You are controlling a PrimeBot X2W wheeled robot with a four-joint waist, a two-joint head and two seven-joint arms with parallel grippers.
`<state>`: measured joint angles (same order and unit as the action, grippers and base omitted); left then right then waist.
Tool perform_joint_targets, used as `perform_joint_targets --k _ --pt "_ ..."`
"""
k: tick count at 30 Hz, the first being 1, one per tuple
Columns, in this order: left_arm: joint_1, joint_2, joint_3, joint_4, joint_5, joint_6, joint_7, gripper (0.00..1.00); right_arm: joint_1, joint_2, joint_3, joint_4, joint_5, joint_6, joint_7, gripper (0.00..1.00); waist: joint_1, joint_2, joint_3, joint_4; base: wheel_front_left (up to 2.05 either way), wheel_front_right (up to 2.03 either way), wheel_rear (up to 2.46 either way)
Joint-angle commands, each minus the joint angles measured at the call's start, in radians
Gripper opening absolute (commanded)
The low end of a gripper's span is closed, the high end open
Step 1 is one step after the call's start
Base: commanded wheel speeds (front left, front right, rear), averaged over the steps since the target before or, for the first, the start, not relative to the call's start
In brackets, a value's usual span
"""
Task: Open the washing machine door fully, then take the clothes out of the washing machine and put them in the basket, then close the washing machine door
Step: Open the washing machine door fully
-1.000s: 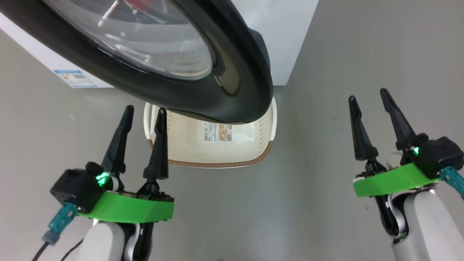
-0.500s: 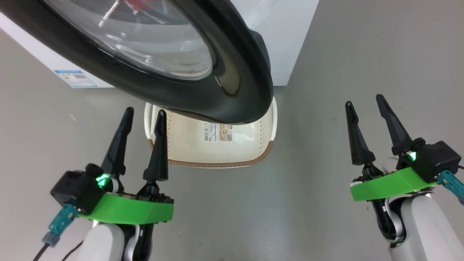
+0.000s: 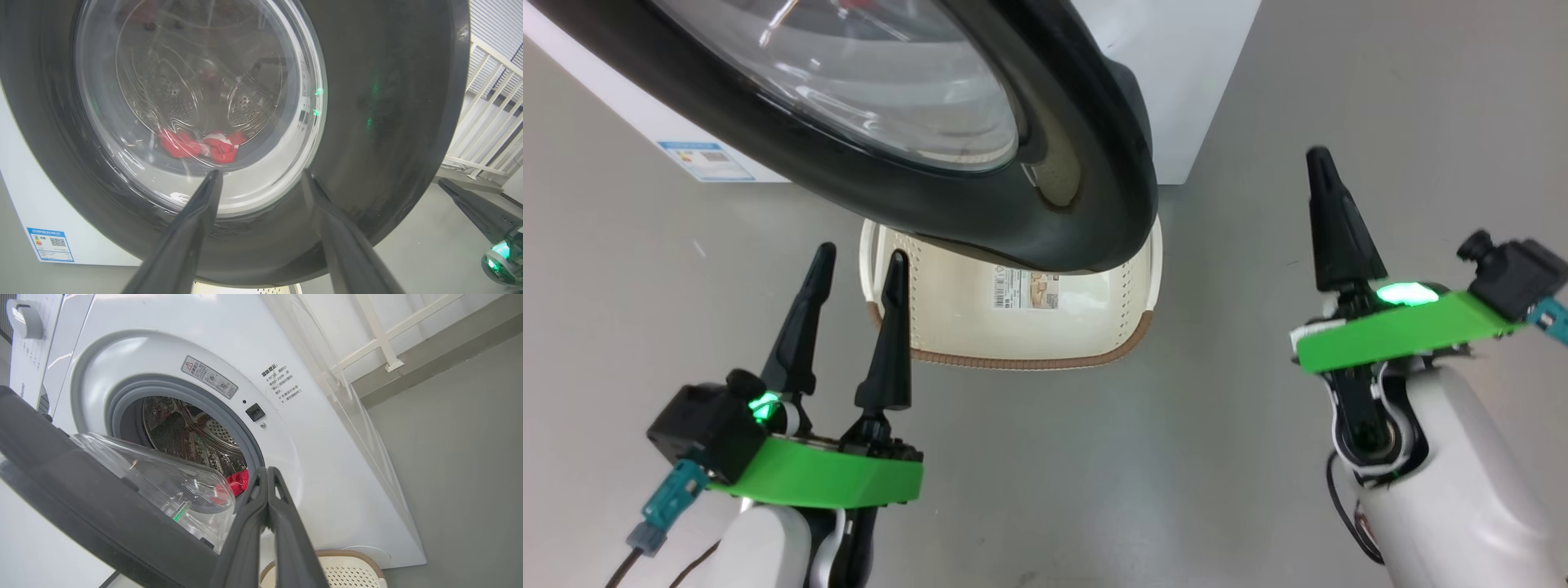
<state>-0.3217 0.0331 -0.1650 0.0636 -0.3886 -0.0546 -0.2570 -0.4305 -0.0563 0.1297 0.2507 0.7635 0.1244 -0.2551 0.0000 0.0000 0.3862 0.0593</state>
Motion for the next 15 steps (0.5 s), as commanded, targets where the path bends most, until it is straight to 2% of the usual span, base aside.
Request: perform_joint_targets --k 1,2,3,8,15 --pt "0.003 0.017 0.023 -0.025 -0.010 -0.003 -0.005 1.00 -0.041 0.006 0.043 -0.019 0.104 0.006 0.007 0.00 0.0000 0.0000 0.003 0.007 0.00 0.00 0.00" --pt "0.002 0.017 0.022 -0.024 -0.013 -0.004 -0.005 1.00 -0.054 0.006 0.053 -0.018 0.153 0.006 0.015 0.00 0.0000 0.0000 0.004 0.009 0.00 0.00 0.00" --pt "0.002 0.017 0.022 -0.024 -0.013 -0.004 -0.005 1.00 -0.054 0.006 0.053 -0.018 0.153 0.006 0.015 0.00 0.0000 0.0000 0.004 0.009 0.00 0.00 0.00" --pt "0.000 0.017 0.018 -0.021 -0.022 -0.009 -0.005 1.00 -0.121 0.006 0.100 -0.015 0.464 0.006 0.097 0.00 0.0000 0.0000 0.006 0.020 0.00 0.00 0.00" --pt "0.007 0.017 0.011 -0.017 -0.026 -0.012 -0.005 1.00 -0.201 0.006 0.138 0.015 0.759 0.006 0.224 0.00 0.0000 0.0000 0.003 0.029 0.00 0.00 0.00"
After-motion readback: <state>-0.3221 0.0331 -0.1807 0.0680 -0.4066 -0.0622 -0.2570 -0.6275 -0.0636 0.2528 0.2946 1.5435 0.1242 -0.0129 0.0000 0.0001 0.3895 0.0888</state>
